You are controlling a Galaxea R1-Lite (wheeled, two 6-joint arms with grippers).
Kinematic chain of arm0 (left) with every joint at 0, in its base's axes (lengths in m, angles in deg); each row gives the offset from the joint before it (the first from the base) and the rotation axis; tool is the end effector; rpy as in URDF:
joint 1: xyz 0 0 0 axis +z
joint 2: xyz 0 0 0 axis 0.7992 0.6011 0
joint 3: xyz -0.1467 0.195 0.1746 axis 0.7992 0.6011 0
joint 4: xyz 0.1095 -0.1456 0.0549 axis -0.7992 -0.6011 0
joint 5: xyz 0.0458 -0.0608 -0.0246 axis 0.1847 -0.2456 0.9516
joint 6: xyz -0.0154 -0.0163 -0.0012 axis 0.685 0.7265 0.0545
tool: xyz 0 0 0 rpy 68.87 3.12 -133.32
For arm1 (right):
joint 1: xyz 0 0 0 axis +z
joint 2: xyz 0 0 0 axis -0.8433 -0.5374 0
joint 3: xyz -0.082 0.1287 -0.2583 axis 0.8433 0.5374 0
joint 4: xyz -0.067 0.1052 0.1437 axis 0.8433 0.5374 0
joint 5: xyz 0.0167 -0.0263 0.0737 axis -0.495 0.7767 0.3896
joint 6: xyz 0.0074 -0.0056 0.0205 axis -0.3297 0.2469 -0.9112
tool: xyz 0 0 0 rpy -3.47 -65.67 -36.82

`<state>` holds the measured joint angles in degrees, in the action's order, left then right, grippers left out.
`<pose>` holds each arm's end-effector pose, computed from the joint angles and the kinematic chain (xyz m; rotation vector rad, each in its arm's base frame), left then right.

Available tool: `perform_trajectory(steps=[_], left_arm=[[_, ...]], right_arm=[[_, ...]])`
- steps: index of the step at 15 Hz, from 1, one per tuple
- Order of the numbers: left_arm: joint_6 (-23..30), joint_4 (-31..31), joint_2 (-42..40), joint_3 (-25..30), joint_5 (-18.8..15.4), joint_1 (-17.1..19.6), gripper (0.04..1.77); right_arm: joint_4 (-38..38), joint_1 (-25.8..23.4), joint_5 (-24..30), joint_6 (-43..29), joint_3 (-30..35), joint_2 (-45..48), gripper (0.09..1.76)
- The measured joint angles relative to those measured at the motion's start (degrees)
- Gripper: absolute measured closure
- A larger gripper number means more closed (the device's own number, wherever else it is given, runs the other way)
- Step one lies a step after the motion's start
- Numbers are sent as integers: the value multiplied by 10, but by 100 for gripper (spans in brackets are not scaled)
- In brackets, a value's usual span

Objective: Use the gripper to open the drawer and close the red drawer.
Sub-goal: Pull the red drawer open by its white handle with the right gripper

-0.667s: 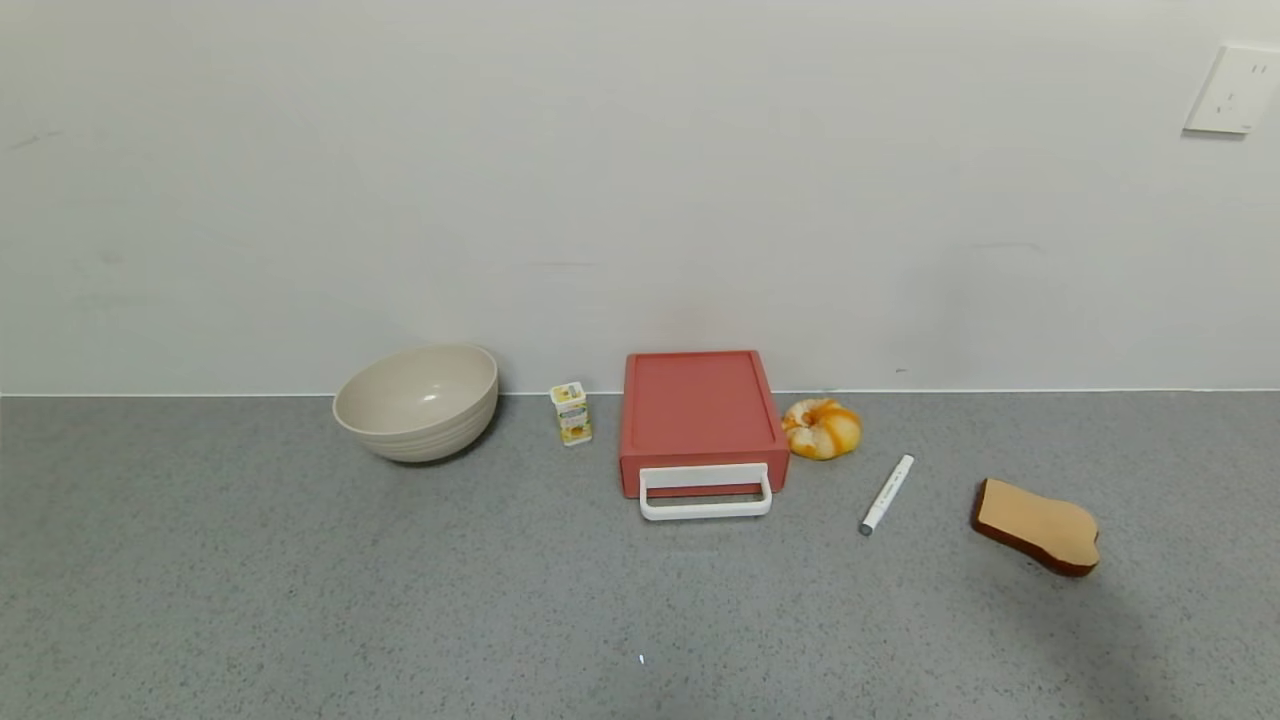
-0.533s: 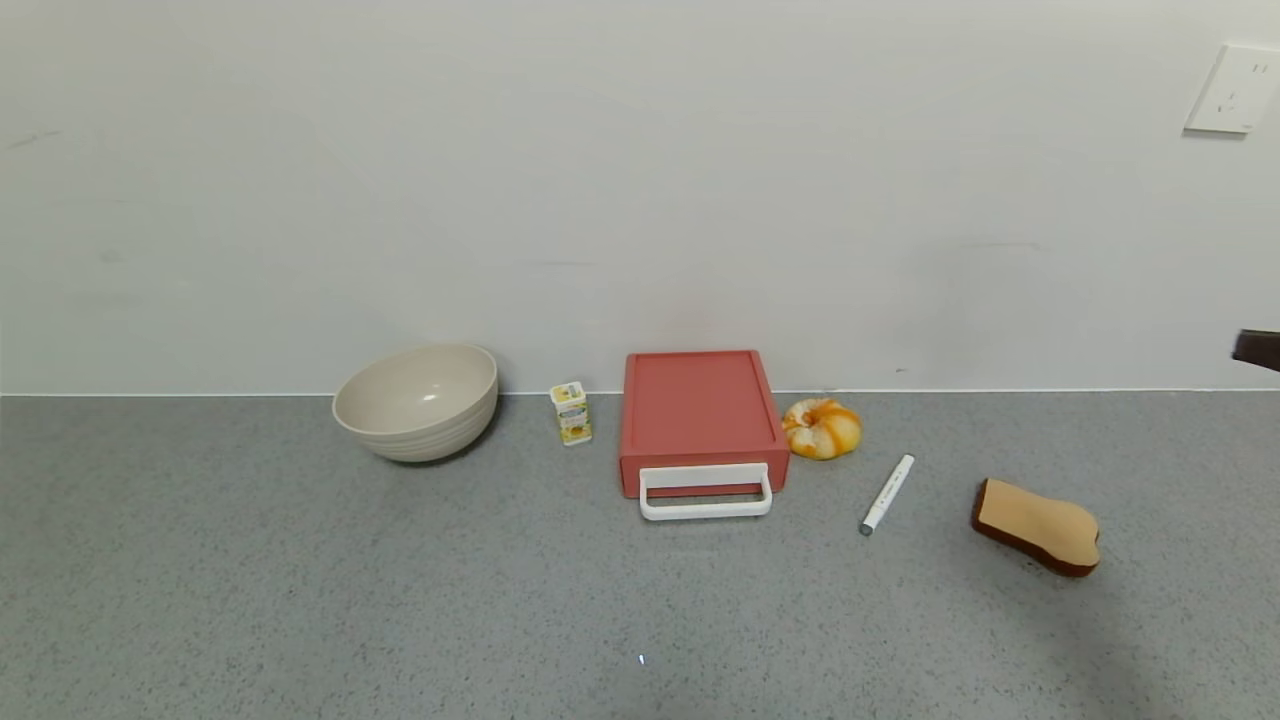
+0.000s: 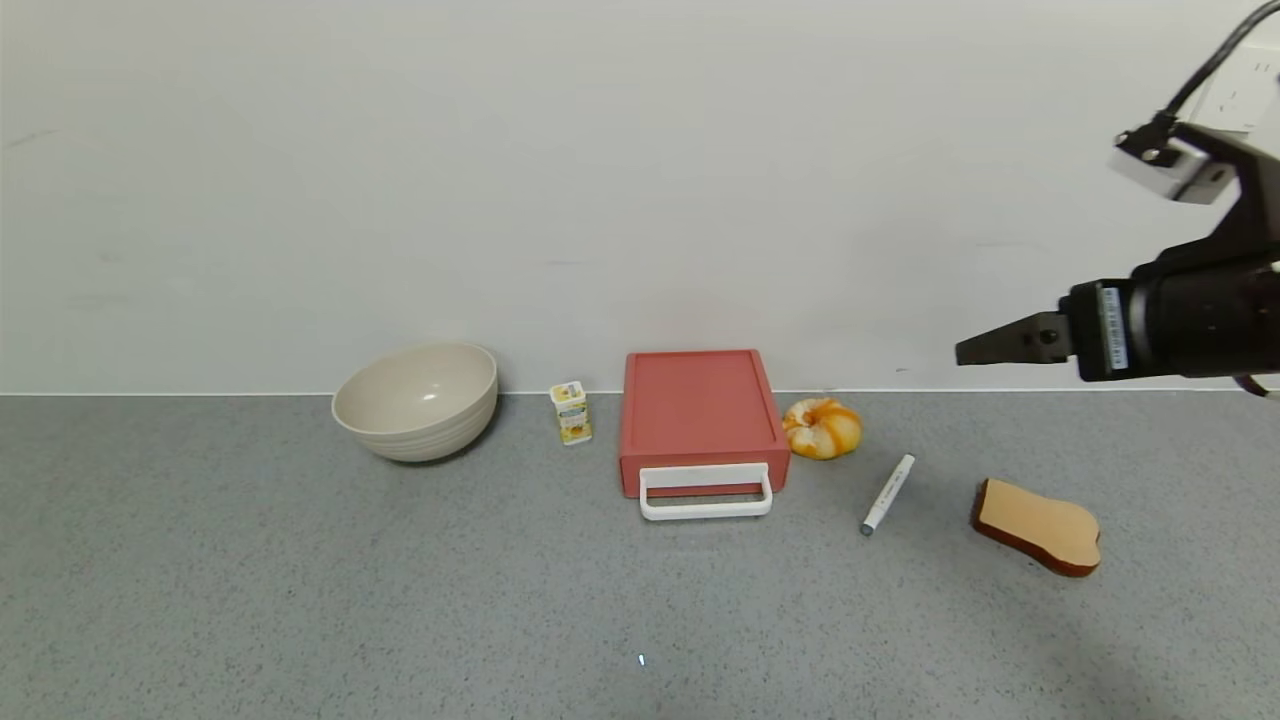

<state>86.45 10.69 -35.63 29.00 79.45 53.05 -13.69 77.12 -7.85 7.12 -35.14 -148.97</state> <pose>-0.0230 -0.0001 0.0743 0.0009 0.0099 -0.0057 0.2499 0.0893 0.3001 0.0445 0.5953 0.2988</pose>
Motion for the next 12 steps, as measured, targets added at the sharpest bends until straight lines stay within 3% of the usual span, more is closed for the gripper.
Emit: perform_trajectory(steps=[5, 12], left_arm=[[0, 0, 0, 0, 0, 0, 9], [0, 0, 0, 0, 0, 0, 9]], right_arm=[[11, 93, -61, -55, -67, -128, 14], [7, 182, -58, -3, -149, -267, 14]])
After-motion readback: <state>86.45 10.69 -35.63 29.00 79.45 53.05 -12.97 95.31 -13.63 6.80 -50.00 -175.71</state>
